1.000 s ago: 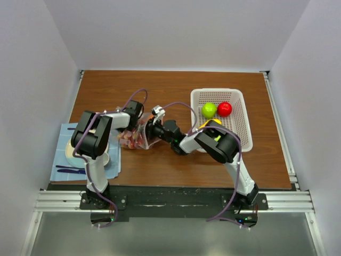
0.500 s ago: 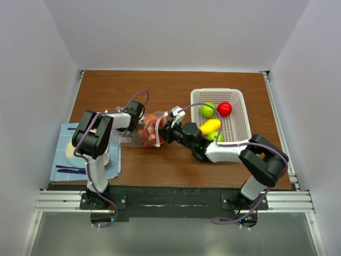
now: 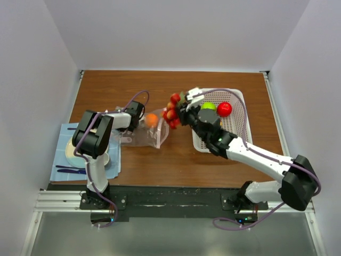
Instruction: Open the zip-top bag and remove the fake food
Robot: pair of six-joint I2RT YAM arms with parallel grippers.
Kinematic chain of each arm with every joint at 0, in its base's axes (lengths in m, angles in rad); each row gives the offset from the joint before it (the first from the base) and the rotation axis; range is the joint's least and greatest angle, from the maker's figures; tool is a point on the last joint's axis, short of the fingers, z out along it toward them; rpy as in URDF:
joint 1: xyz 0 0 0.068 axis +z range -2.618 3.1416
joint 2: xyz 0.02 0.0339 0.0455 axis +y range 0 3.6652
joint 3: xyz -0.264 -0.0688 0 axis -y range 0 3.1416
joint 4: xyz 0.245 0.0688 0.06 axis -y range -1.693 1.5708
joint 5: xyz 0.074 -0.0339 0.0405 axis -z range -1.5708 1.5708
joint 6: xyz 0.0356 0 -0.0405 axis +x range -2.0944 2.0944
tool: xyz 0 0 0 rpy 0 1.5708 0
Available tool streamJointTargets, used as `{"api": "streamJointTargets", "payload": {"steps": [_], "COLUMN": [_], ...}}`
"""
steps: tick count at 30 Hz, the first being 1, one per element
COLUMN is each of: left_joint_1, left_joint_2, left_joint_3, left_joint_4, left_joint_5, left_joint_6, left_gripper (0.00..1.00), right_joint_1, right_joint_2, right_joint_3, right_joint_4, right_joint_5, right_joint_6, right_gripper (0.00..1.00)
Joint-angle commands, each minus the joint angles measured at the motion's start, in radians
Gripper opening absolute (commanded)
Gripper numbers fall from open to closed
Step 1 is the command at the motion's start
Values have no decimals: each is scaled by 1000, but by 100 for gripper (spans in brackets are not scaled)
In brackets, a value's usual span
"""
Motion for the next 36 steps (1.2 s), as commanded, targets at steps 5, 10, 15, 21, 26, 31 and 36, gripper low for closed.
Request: {"api": "streamJointTargets", "payload": {"steps": [5, 10, 15, 21, 26, 31, 36], "left_joint_1": [7, 7, 7, 13, 18, 36, 61], "left_joint_2": [35, -28, -69, -77, -28, 52, 101], "left_joint_3": [-61, -40, -41, -25, -15, 20, 64], "left_joint_4": [-149, -143, -106, -103, -100, -100, -112], "left_joint_5": [323, 356, 374, 395, 380, 369, 354], "left_joint_6": [-46, -66, -71, -81, -72, -74, -75], "left_gripper": [0, 0, 0, 0, 0, 0, 0], "right_joint_1": [-144, -190, -198, -177, -7, 72, 99], "right_joint_2": [63, 99, 158, 85, -12, 49, 221], "right_joint_3": [128, 85, 119, 91, -41, -78, -85], "right_joint_4": [-93, -138, -213, -147, 66, 83, 129], "right_joint_5": [498, 621, 613, 488, 314, 139, 112], "right_joint_6": [-17, 50, 59, -6, -216, -163, -114], "right_gripper": [0, 0, 76, 98, 99, 88, 66]}}
